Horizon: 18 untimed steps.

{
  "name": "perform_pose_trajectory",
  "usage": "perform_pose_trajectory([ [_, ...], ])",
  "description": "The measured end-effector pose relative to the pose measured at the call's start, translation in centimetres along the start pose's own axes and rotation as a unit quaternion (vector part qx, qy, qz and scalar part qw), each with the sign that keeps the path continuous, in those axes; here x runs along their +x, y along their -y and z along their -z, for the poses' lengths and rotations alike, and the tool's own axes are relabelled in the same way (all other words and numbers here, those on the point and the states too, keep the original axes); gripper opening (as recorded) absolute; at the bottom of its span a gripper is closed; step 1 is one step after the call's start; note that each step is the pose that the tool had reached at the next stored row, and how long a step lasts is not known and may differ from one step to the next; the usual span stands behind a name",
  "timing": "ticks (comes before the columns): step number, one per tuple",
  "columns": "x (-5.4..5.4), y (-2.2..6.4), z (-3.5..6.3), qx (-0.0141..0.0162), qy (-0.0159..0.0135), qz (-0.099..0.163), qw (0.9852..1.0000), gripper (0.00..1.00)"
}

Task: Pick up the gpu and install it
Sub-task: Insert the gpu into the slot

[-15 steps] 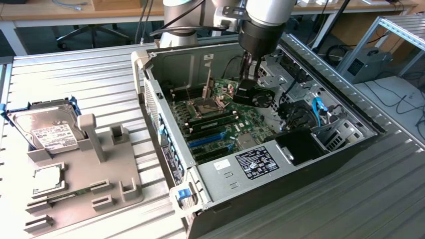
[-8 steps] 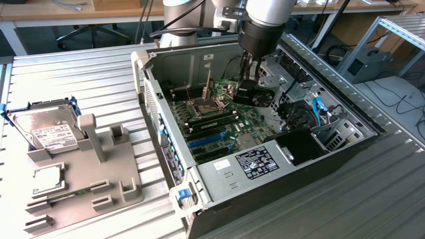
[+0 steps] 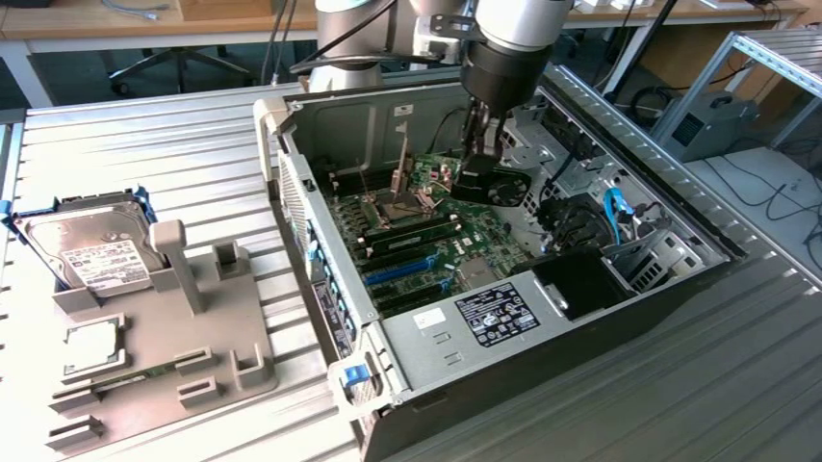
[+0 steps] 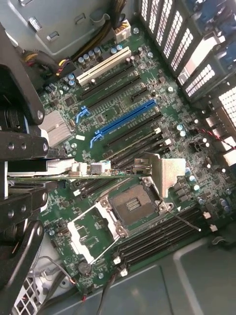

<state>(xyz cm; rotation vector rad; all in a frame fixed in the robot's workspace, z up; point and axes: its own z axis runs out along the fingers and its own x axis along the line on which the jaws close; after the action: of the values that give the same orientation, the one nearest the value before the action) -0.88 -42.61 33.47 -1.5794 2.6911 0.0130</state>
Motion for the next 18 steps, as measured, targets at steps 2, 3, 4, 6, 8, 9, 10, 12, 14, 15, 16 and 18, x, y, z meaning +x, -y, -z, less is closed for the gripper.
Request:
perform_pose_trajectory([
  [2,0.00,0.00,-0.01,0.0000,-0.0002,0.005,1.0000,0.27],
  [3,0.00,0.00,-0.02,0.0000,-0.0003,0.007,1.0000,0.27],
  [4,0.00,0.00,-0.02,0.0000,-0.0004,0.009,1.0000,0.27],
  [6,0.00,0.00,-0.03,0.0000,-0.0005,0.012,0.9999,0.27],
  [8,0.00,0.00,-0.03,0.0000,-0.0006,0.015,0.9999,0.27],
  [9,0.00,0.00,-0.04,0.0000,-0.0006,0.017,0.9999,0.27],
  [10,0.00,0.00,-0.04,0.0000,-0.0006,0.018,0.9998,0.27],
  [12,0.00,0.00,-0.05,0.0000,-0.0007,0.021,0.9998,0.27],
  [14,0.00,0.00,-0.05,0.0000,-0.0008,0.024,0.9997,0.27],
  [15,0.00,0.00,-0.06,0.0000,-0.0010,0.026,0.9997,0.27],
  [16,0.00,0.00,-0.06,0.0000,-0.0010,0.027,0.9996,0.27],
  [18,0.00,0.00,-0.06,0.0000,-0.0011,0.030,0.9996,0.27],
])
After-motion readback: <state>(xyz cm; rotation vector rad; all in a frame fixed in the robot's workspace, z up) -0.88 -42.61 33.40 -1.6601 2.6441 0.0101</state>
